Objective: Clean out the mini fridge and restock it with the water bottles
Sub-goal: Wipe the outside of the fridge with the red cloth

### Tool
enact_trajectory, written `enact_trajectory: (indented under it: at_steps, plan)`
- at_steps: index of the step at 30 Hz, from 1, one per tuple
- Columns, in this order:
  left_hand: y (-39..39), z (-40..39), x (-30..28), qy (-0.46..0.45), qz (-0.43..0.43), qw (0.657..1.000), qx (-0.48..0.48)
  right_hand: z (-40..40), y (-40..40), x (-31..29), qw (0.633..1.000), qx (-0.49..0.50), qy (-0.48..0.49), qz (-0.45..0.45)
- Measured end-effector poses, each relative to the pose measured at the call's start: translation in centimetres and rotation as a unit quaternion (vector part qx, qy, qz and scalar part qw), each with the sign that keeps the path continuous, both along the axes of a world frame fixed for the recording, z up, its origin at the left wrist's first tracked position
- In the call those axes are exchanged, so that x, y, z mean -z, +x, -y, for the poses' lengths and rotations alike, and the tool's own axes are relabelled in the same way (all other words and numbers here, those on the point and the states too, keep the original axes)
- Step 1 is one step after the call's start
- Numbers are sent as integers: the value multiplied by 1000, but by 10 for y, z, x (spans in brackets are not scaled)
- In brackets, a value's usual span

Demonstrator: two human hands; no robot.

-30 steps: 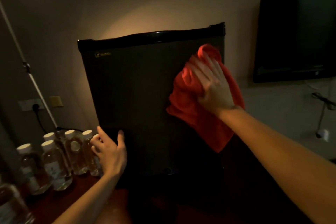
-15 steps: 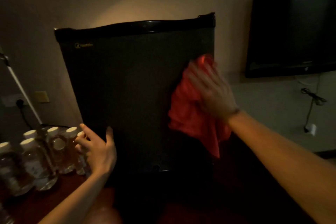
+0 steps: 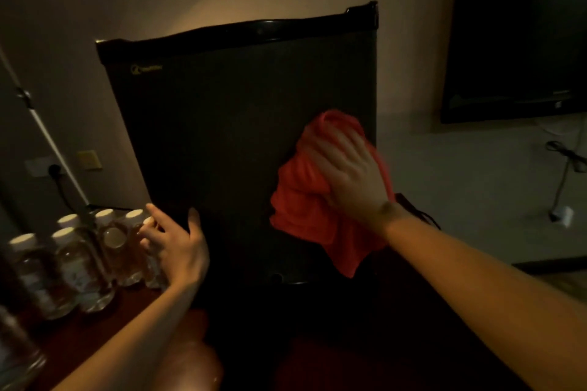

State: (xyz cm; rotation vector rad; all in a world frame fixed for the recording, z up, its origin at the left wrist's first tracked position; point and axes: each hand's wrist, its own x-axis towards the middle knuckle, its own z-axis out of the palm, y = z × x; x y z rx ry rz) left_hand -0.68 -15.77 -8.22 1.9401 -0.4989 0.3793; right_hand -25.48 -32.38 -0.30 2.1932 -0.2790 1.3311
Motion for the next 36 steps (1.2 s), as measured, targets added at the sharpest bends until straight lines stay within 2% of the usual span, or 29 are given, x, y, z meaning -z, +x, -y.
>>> enact_trajectory:
  at_steps: [5,9,14,18,20,24,28,29,33,36]
  plan:
    - [12,-9,2,-6,4,1000,25,-7,-2,65,981,41,-57,-180]
    - [15,-13,0,-9,2,999,44,-5,-7,31,960,59,-111,-250]
    - [5,-8,-2,-1,0,1000,31,-16,5,-41,993,86,-13,-79]
    - [6,-9,-3,2,-8,999,37,-38,28,-35,990,90,107,-6]
    - [5,-11,-5,2,-10,999,48,-46,35,-18,987,101,121,-14]
    - [6,-14,-9,8,-30,997,64,-55,41,11,981,121,83,-130]
    - [10,-17,-13,25,-39,995,84,-49,32,-6,964,117,59,-230]
    - [11,-18,-13,25,-39,995,87,-48,29,-18,964,116,65,-232]
    - [8,-21,-14,16,-35,995,94,-51,25,-56,985,104,93,-97]
    - [6,-20,-15,10,-34,996,87,-54,35,-49,987,100,116,-56]
